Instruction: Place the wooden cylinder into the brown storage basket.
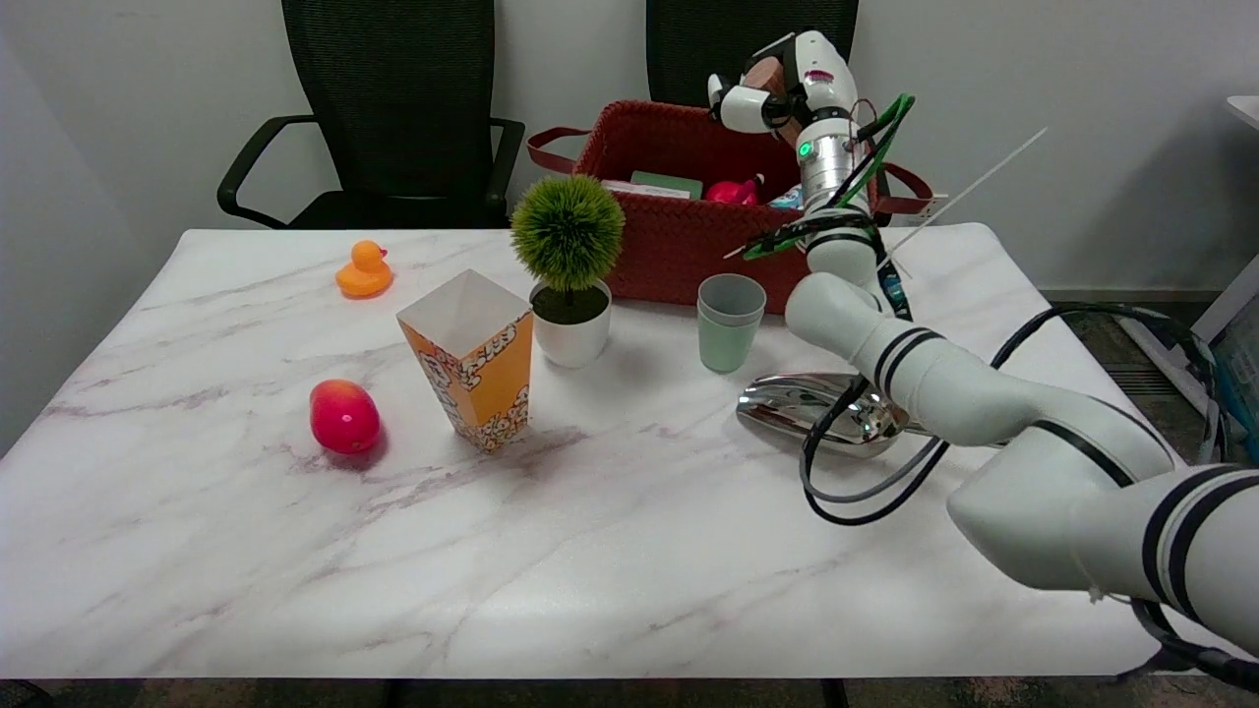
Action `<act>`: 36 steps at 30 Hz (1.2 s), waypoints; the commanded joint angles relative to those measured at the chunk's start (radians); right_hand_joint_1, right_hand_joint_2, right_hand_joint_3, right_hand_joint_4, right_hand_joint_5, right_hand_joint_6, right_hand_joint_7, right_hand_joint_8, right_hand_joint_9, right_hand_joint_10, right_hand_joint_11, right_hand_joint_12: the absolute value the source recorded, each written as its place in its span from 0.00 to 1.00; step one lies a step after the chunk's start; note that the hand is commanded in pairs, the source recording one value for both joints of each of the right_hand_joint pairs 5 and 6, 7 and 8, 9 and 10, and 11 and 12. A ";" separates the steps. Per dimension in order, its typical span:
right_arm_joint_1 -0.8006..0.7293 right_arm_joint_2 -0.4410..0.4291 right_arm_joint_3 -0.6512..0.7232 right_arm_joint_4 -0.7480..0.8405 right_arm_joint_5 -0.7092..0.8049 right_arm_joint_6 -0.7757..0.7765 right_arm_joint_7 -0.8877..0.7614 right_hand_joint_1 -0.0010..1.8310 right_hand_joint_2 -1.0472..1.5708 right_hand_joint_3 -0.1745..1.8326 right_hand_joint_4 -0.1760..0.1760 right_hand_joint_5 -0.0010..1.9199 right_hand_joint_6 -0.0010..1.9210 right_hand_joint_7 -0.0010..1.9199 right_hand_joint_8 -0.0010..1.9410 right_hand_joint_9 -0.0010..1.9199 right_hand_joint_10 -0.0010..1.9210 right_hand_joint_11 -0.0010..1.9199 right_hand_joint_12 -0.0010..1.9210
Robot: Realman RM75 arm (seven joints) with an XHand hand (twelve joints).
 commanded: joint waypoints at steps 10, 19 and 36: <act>0.153 0.012 -0.014 -0.255 -0.002 -0.298 -0.232 0.50 0.79 0.45 0.50 1.00 1.00 1.00 0.99 0.91 0.91 0.96 0.96; 0.121 0.005 -0.015 -0.255 0.005 -0.343 -0.258 0.51 0.79 0.45 0.50 1.00 1.00 1.00 0.99 0.91 0.91 0.95 0.95; 0.109 -0.001 -0.015 -0.224 0.007 -0.350 -0.269 0.51 0.79 0.44 0.50 1.00 1.00 0.98 0.97 0.90 0.90 0.93 0.93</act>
